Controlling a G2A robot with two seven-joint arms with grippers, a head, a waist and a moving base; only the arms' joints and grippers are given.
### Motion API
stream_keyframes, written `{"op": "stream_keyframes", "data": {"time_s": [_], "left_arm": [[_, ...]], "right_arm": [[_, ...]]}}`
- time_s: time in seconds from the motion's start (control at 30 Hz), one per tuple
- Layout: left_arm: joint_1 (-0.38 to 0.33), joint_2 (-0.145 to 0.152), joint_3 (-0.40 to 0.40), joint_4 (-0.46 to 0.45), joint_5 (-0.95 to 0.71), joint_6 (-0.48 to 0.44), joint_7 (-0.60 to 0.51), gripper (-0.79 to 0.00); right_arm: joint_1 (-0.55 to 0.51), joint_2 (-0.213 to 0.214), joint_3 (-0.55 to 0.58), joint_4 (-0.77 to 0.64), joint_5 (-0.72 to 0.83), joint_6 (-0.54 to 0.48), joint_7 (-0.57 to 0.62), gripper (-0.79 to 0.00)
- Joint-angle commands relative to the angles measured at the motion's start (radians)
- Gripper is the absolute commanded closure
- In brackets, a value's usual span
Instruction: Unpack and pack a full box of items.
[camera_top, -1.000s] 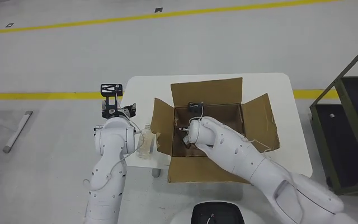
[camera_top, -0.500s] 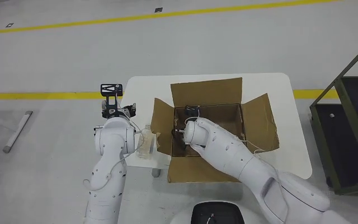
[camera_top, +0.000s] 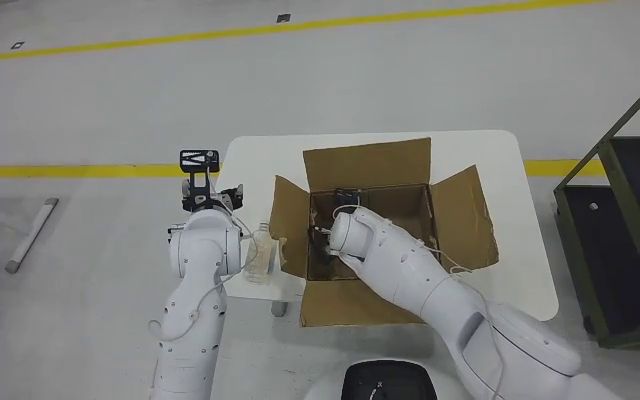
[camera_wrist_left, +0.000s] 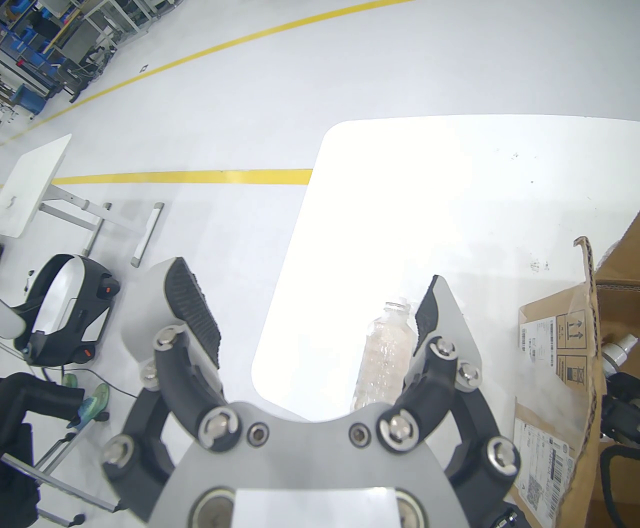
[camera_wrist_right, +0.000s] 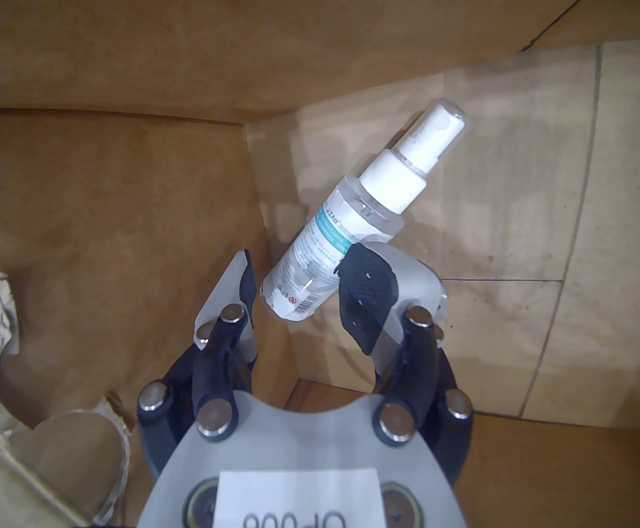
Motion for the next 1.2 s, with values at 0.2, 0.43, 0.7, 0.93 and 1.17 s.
{"op": "stream_keyframes", "data": {"time_s": [0.2, 0.43, 0.7, 0.93, 1.17], "left_arm": [[0.0, 0.0, 0.0, 0.0, 0.0, 0.0, 0.0, -0.785], [0.0, 0.0, 0.0, 0.0, 0.0, 0.0, 0.0, -0.785], [0.0, 0.0, 0.0, 0.0, 0.0, 0.0, 0.0, -0.785], [0.0, 0.0, 0.0, 0.0, 0.0, 0.0, 0.0, -0.785], [0.0, 0.0, 0.0, 0.0, 0.0, 0.0, 0.0, -0.785]], "right_arm": [[0.004, -0.01, 0.015, 0.023, -0.013, -0.002, -0.032, -0.643], [0.005, -0.015, 0.025, 0.033, -0.026, -0.001, -0.024, -0.739], [0.008, -0.022, 0.033, 0.056, -0.043, 0.0, -0.013, -0.557], [0.014, -0.028, 0.039, 0.071, -0.061, 0.011, -0.002, -0.222], [0.017, -0.029, 0.046, 0.069, -0.083, 0.015, 0.009, 0.0]]}}
